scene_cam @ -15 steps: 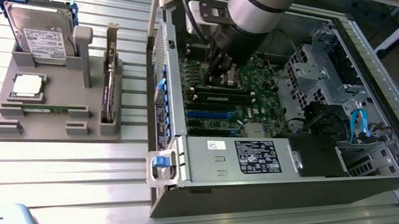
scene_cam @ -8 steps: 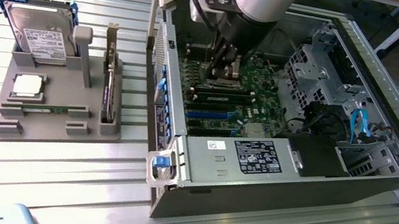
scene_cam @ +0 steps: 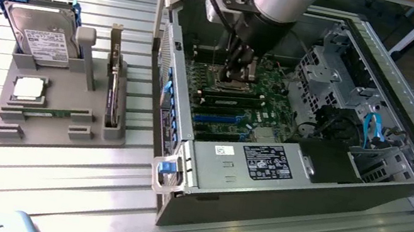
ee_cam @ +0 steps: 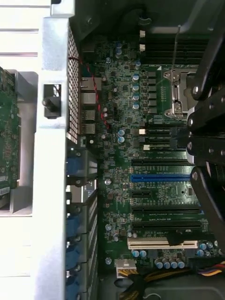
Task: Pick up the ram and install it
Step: 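Press down the ram until it locks into place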
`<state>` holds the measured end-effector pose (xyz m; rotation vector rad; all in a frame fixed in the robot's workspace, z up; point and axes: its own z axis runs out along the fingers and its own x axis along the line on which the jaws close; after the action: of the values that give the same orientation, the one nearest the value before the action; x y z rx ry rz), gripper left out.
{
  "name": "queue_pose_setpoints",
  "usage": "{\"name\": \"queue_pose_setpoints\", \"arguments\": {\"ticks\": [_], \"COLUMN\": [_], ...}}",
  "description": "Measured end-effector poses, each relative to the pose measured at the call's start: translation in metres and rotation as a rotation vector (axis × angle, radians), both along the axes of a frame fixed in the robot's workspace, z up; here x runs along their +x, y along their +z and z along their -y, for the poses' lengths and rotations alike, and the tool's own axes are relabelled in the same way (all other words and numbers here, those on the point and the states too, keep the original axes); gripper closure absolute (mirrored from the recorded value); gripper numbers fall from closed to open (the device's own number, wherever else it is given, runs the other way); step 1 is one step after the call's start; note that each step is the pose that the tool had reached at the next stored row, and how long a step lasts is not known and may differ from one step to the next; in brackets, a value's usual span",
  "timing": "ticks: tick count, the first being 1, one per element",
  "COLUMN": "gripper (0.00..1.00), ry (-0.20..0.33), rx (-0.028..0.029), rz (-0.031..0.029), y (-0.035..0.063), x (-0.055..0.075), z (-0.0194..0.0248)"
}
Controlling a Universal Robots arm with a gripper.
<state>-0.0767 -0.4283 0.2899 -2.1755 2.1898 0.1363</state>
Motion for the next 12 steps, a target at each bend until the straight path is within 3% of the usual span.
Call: {"name": "queue_pose_setpoints", "arguments": {"ticks": [3,12], "gripper": [0.90,0.90], "ry": [0.000,0.000], "rx": [0.0001,0.0000], "rz": [-0.0017,-0.0051], "y": [0.0000,0.0000], "x": [0.020,0.057], "z": [0.0000,0.0000]}}
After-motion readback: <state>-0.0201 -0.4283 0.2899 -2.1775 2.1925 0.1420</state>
